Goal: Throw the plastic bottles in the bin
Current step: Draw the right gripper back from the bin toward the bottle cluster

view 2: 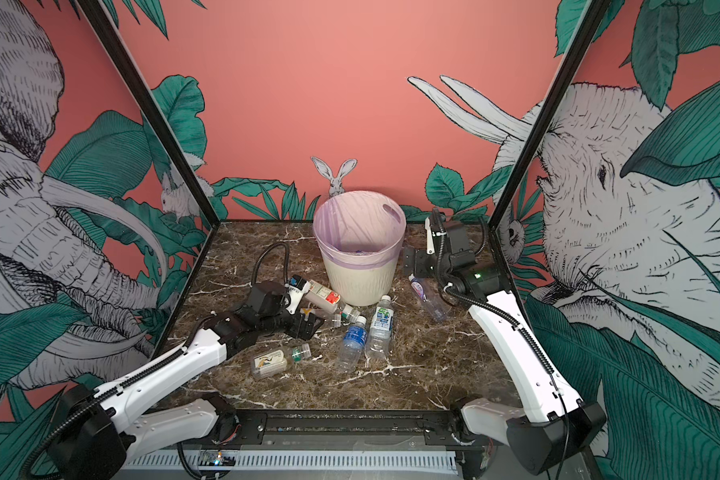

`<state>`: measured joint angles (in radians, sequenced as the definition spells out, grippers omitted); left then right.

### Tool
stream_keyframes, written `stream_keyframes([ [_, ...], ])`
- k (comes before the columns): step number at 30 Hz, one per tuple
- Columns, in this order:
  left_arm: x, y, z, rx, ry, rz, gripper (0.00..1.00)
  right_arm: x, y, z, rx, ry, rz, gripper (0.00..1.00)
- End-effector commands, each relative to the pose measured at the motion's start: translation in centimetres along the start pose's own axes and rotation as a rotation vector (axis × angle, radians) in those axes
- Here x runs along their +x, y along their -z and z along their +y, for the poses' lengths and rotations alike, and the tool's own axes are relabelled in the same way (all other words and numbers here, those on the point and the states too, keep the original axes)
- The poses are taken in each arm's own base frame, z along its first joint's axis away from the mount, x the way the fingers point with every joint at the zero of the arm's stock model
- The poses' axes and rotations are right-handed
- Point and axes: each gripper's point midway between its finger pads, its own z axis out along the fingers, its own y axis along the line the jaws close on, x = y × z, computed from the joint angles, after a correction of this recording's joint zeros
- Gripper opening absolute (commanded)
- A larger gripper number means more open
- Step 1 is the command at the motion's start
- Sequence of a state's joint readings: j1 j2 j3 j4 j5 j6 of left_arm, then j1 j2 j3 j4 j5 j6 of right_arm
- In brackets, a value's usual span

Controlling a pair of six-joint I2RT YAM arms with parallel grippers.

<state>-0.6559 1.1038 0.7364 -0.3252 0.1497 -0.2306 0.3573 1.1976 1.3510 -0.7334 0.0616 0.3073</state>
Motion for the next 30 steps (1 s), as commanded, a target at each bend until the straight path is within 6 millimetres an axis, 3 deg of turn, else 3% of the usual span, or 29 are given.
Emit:
stream_keyframes([
  [1,-0.5,0.2,-0.1,-0.023,-0.029,0.008,0.95,1.2,-0.7,0.0,-0.027,-0.025,0.003,0.98],
  [9,-0.2,-0.4,-0.4,-0.027,-0.066,0.033,0.93,9.4,-4.1,0.5,-0.078,-0.098,0.144,0.97],
  [15,0.0,-0.8,0.8,-0.100,-0.100,0.082,0.93,13.5,-5.0,3.0,-0.125,-0.110,0.212,0.94],
  [30,0.1,-0.9,3.4,-0.166,-0.036,0.065,0.93,18.9,-8.6,7.2,-0.128,-0.114,0.337,0.93],
])
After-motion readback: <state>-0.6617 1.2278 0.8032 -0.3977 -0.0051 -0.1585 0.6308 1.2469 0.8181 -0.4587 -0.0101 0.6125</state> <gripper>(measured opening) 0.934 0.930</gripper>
